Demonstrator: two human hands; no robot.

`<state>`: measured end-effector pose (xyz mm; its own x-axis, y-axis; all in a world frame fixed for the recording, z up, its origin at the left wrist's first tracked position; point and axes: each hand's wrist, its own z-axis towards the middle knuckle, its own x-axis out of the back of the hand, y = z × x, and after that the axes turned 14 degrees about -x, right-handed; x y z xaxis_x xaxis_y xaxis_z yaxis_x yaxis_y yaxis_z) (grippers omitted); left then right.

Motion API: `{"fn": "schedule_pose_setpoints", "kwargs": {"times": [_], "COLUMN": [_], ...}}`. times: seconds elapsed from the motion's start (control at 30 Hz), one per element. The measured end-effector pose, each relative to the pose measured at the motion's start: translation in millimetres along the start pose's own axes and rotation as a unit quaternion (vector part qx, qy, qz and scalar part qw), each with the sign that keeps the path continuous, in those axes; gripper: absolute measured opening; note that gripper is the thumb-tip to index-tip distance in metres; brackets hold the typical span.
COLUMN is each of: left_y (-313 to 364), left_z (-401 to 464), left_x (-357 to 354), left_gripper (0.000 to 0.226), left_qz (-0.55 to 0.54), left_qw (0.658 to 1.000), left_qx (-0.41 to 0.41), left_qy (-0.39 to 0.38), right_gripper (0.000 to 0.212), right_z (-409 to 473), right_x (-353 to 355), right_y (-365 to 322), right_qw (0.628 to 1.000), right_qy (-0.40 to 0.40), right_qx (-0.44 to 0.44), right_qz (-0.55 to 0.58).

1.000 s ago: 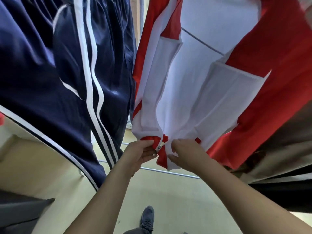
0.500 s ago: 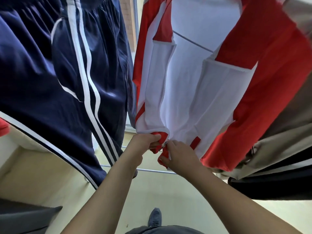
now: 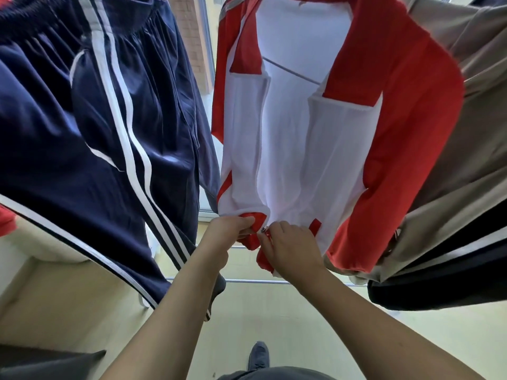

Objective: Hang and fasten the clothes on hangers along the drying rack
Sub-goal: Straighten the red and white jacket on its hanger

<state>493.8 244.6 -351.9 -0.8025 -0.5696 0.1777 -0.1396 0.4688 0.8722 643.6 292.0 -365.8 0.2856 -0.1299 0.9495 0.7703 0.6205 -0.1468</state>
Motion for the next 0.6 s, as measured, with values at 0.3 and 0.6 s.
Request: {"fn": "schedule_pose_setpoints", "kwargs": {"times": [0.3, 0.6], "left_y": [-6.4, 1.3], "left_z": [-1.4, -9.1], "left_x": [1.4, 9.7], "left_gripper": [0.058, 0.037], "left_qz": [0.005, 0.056], "left_qw": [1.0, 0.998], "left_qx": [-0.004, -0.035], "left_qy": [0.005, 0.016], "right_gripper": [0.026, 0.018], "right_z": [-2.4, 9.1], "right_x": [2.0, 1.7], "right_y": [4.7, 10.8], "right_qw": [0.987, 0.955], "right_qy": [-0.113, -0.217], "right_qx": [-0.009, -0.022], "right_qz": [0.114, 0.2]}}
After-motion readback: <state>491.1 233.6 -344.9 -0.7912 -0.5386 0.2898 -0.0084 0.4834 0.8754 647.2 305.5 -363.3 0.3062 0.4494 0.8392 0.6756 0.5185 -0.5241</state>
